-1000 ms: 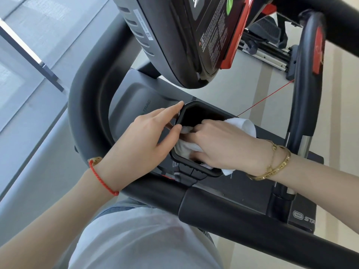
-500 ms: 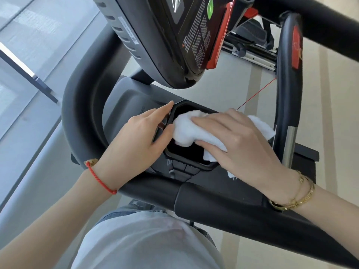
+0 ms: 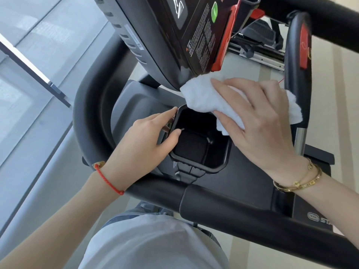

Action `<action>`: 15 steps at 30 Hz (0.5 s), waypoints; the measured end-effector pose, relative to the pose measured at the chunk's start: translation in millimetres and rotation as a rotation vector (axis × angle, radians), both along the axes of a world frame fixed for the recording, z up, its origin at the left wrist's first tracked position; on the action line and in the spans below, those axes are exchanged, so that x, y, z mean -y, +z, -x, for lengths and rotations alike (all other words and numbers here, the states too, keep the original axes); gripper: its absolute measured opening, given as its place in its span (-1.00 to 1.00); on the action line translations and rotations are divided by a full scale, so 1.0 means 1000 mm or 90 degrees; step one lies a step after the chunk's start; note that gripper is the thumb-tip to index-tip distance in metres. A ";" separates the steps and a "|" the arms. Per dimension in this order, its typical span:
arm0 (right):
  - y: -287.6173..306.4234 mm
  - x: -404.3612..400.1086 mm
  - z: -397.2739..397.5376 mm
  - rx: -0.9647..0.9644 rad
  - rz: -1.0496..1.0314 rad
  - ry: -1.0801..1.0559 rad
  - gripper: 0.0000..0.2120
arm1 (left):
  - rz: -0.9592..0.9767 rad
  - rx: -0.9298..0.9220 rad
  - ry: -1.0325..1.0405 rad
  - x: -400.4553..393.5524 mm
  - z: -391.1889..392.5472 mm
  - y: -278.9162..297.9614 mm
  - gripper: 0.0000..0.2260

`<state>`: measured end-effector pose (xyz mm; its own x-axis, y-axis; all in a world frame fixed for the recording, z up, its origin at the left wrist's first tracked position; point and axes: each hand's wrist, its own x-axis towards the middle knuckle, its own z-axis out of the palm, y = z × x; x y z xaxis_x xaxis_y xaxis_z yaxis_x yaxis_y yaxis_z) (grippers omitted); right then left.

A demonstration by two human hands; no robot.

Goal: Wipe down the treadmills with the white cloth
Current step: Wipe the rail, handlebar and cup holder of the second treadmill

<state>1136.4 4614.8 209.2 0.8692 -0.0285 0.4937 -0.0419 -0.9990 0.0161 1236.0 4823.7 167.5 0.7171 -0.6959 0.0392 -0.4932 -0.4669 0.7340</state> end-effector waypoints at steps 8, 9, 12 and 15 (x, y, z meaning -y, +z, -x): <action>-0.015 0.001 -0.020 -0.375 -0.364 0.018 -0.52 | -0.002 -0.001 -0.012 0.001 -0.001 0.000 -0.51; -0.013 -0.001 -0.027 -0.379 -0.354 0.019 -0.54 | 0.003 0.004 -0.016 0.001 -0.001 -0.001 -0.54; -0.012 -0.003 -0.037 -0.401 -0.329 0.027 -0.58 | 0.011 0.019 -0.018 0.002 -0.002 -0.003 -0.58; -0.013 0.004 -0.015 -0.409 -0.327 -0.007 -0.58 | -0.006 0.023 -0.009 0.001 -0.002 -0.004 -0.56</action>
<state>1151.7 4611.2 196.3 0.9764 -0.1249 -0.1761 -0.1891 -0.8882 -0.4187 1238.1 4822.4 163.9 0.7056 -0.7062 0.0583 -0.5255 -0.4664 0.7116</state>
